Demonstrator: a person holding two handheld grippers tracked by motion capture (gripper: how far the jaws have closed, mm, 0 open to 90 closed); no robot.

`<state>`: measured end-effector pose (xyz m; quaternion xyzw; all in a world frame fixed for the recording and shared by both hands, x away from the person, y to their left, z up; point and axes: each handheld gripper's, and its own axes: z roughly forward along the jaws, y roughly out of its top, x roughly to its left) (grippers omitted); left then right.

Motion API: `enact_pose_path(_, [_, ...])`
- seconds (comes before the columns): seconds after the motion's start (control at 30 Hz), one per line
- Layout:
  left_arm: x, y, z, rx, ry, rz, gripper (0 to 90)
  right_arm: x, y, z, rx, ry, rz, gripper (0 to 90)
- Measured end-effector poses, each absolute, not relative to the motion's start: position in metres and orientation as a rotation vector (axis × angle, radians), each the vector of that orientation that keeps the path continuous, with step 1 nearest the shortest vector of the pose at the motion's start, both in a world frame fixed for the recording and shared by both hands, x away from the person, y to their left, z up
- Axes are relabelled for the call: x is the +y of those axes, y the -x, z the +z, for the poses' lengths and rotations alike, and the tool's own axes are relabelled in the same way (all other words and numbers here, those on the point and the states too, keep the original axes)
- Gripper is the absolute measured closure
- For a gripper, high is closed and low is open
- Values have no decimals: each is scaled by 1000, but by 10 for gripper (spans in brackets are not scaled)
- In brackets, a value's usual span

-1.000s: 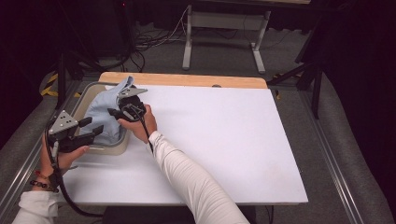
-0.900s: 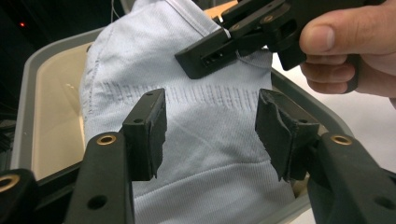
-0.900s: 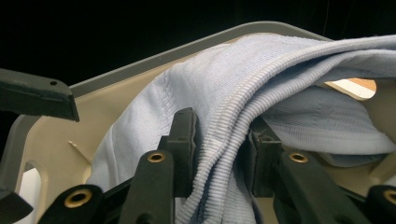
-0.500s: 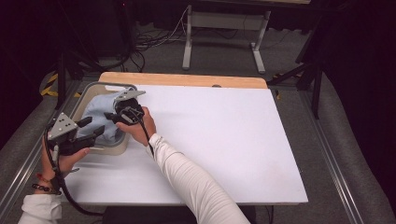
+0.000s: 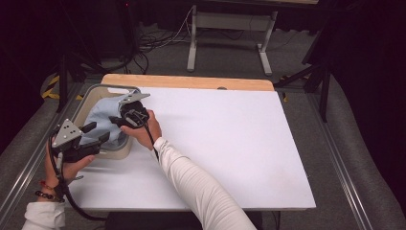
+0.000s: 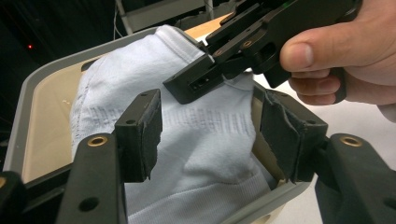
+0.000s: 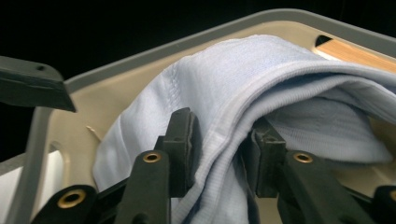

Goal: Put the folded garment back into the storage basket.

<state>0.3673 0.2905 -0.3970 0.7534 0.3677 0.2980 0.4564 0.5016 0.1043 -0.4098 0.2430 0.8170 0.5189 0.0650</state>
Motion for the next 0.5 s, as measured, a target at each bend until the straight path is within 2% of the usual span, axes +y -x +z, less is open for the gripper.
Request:
enact_pose_path(0.13, [287,-364,-399,903,-1850,741,377,102,-498,-410,2438,-729,1520,583])
enact_pose_path(0.5, [268,-358,-400,820,-1840,741,361,78,-482,-401,2384,-596,1515,584])
